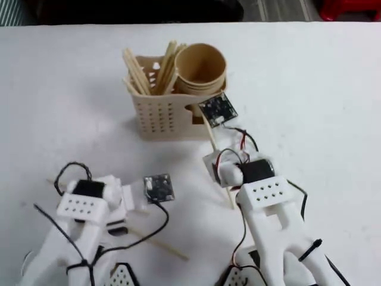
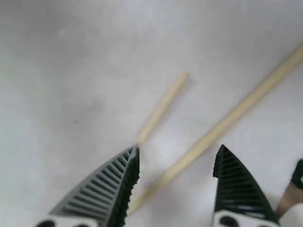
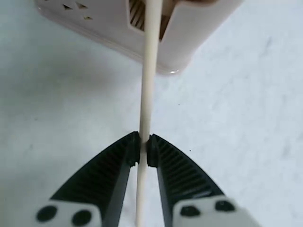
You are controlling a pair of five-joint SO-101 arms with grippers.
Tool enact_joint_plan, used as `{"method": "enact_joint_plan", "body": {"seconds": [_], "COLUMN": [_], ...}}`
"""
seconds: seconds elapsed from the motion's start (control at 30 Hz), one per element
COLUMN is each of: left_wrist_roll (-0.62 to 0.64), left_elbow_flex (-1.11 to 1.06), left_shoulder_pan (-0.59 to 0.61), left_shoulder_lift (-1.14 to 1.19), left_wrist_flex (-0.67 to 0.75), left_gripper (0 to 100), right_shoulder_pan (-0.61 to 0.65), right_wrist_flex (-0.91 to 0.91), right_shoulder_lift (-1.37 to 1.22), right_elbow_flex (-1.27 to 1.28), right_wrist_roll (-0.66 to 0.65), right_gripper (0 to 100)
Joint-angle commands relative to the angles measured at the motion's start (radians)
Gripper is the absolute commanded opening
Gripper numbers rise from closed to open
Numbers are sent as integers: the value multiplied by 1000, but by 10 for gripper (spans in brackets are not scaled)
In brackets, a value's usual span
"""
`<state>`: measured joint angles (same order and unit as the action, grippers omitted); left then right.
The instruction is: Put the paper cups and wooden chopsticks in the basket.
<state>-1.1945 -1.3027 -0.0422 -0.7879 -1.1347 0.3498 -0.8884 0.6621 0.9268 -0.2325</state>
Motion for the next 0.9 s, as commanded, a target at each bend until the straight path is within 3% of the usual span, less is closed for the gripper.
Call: {"method": "enact_joint_plan", "body": {"seconds": [0.0, 0.33, 0.5, 0.87], "left_wrist_roll": [77, 114, 158, 106], "left_elbow_flex": [51, 209, 265, 226], "left_shoulder_pan": [-8, -13, -12, -18], "left_shoulder_lift": [85, 335, 344, 352], "left_wrist_flex": [64, 80, 94, 101], "left_gripper": [260, 206, 207, 207], "right_shoulder_pan": [-5, -5, -5, -5], "right_wrist_flex": [16, 16, 16, 16], "right_shoulder_lift": [19, 19, 19, 19], "right_elbow_flex": [-6, -6, -6, -6], "right_wrist_roll": [-9, -9, -9, -9], "right_gripper": [17, 17, 17, 17]}}
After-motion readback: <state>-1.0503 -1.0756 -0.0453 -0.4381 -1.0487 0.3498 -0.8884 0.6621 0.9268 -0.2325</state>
